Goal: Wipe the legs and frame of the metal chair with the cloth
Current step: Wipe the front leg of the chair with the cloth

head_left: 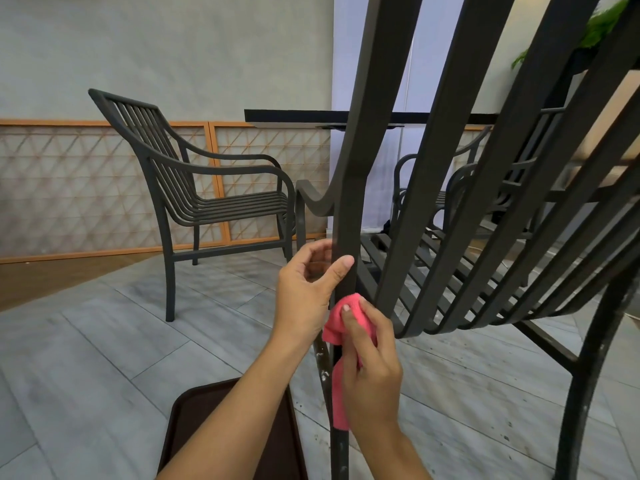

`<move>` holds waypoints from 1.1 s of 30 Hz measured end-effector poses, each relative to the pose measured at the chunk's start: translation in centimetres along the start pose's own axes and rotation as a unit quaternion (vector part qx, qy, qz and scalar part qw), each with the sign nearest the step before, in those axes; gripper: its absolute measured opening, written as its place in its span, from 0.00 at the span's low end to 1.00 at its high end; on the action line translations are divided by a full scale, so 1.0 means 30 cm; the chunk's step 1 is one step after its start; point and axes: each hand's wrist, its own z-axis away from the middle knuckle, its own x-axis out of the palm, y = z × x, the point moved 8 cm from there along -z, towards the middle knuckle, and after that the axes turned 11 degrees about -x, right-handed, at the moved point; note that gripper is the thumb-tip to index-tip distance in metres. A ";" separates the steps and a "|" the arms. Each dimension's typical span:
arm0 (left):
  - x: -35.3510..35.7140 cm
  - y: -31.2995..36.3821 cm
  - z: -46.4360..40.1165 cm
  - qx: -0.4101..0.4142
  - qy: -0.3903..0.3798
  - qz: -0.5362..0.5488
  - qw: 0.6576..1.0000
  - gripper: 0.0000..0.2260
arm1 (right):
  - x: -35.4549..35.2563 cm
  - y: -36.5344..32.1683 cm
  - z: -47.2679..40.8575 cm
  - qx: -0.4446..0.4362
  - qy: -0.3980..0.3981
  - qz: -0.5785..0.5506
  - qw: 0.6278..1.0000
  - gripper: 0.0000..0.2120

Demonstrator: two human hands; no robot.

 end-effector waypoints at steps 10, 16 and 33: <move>-0.029 -0.098 0.022 -0.078 -0.015 -0.019 0.997 0.10 | 0.008 -0.025 0.003 -0.046 -0.009 0.048 0.998 0.16; -0.041 -0.125 0.013 -0.096 0.001 -0.030 0.995 0.15 | 0.042 0.007 0.057 -0.056 0.001 0.075 0.996 0.14; -0.028 -0.129 0.018 -0.078 -0.016 0.001 0.997 0.12 | 0.055 0.022 0.156 -0.068 -0.004 0.107 0.992 0.14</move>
